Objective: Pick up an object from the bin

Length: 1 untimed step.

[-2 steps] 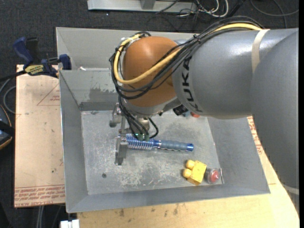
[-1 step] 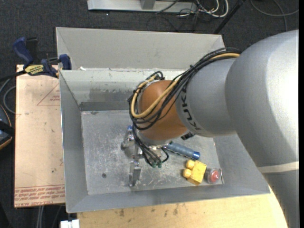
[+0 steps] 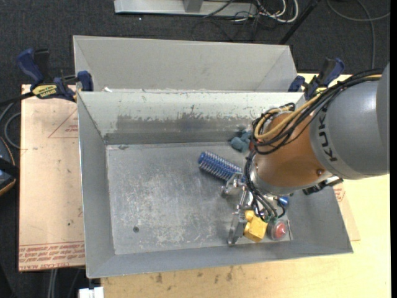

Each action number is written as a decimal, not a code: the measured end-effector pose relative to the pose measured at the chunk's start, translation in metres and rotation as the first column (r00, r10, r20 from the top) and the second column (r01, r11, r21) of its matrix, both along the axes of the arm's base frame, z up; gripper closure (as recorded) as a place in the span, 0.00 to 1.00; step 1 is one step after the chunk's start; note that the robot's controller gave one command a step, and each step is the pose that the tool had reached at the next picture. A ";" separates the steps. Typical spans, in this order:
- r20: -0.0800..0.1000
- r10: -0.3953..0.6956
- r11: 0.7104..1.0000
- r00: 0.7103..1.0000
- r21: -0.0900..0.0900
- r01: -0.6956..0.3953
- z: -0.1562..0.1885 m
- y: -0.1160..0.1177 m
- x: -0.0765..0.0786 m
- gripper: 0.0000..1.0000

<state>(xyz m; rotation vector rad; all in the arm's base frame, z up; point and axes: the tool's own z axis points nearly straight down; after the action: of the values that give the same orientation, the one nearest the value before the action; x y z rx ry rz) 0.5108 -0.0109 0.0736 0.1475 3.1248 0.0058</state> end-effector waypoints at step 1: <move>0.015 0.187 0.982 0.982 -0.005 -0.187 0.003 -0.057 -0.015 0.00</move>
Offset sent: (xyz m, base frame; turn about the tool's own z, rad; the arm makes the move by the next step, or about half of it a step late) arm -0.0234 -0.0593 -0.0036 -0.1919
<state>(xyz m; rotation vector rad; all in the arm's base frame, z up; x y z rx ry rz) 0.4961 -0.0683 0.0762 -0.1455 3.1100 0.0029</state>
